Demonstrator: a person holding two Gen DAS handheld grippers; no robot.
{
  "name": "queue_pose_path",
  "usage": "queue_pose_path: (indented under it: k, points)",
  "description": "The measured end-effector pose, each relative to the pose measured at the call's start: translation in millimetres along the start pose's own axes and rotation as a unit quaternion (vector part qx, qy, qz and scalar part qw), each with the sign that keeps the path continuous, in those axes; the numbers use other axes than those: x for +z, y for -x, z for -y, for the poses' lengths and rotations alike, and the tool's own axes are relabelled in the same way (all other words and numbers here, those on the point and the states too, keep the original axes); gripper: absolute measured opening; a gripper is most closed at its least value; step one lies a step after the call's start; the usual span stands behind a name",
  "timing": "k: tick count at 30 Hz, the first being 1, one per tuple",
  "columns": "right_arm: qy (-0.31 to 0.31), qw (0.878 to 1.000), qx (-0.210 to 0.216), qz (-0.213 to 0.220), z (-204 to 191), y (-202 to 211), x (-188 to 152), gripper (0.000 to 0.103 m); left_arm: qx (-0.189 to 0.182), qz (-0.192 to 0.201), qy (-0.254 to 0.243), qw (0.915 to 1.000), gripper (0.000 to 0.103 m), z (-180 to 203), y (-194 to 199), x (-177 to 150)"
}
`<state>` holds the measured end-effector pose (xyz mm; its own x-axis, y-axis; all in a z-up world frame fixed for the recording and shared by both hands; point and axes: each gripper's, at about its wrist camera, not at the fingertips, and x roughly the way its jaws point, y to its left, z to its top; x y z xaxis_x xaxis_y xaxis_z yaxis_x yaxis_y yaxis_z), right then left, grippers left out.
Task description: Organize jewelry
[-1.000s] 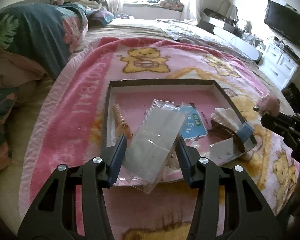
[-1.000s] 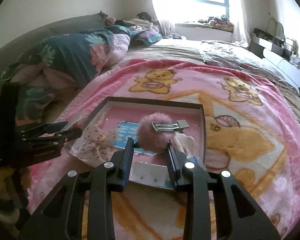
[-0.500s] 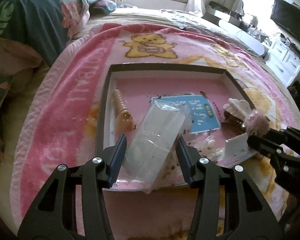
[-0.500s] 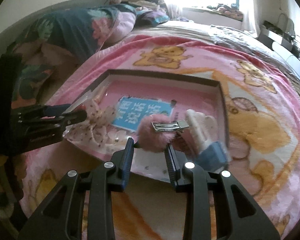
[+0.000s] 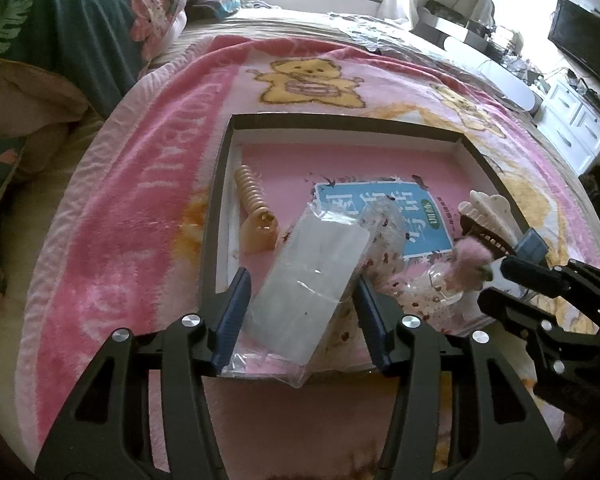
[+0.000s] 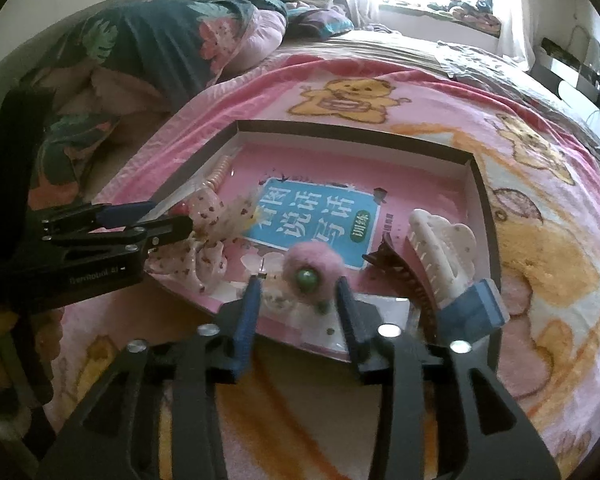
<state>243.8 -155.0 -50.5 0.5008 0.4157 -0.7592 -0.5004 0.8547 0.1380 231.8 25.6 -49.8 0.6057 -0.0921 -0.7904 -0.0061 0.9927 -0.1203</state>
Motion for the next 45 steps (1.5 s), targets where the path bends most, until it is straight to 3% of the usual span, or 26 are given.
queue_pose_path:
  k: [2,4,6,7,11,14,29,45]
  points:
    - [-0.005,1.000,0.000,0.002,1,6,0,0.053,0.002,0.001,0.000,1.0000,0.053,-1,3,-1]
    - [-0.017,1.000,-0.002,0.015,5,18,-3,0.069,0.004,0.006,0.001,1.0000,0.063,-1,8,-1]
    - [-0.026,0.999,-0.001,0.025,9,31,-5,0.072,0.002,0.013,0.003,0.9999,0.068,0,18,-2]
    - [-0.031,0.999,-0.004,0.030,10,38,-7,0.080,0.002,0.017,0.002,0.9999,0.069,1,22,-2]
    - [-0.047,0.997,-0.012,0.053,16,67,-17,0.093,0.003,0.036,0.006,0.9993,0.082,3,49,-5]
    - [-0.063,0.996,-0.009,0.061,21,84,-26,0.093,0.008,0.052,0.008,0.9986,0.093,7,72,-12]
    - [-0.080,0.990,-0.025,0.113,16,154,-73,0.099,0.007,0.076,0.003,0.9971,0.094,30,134,-66]
    - [-0.114,0.987,-0.022,0.108,6,156,-127,0.099,0.018,0.087,-0.004,0.9960,0.094,41,147,-113]
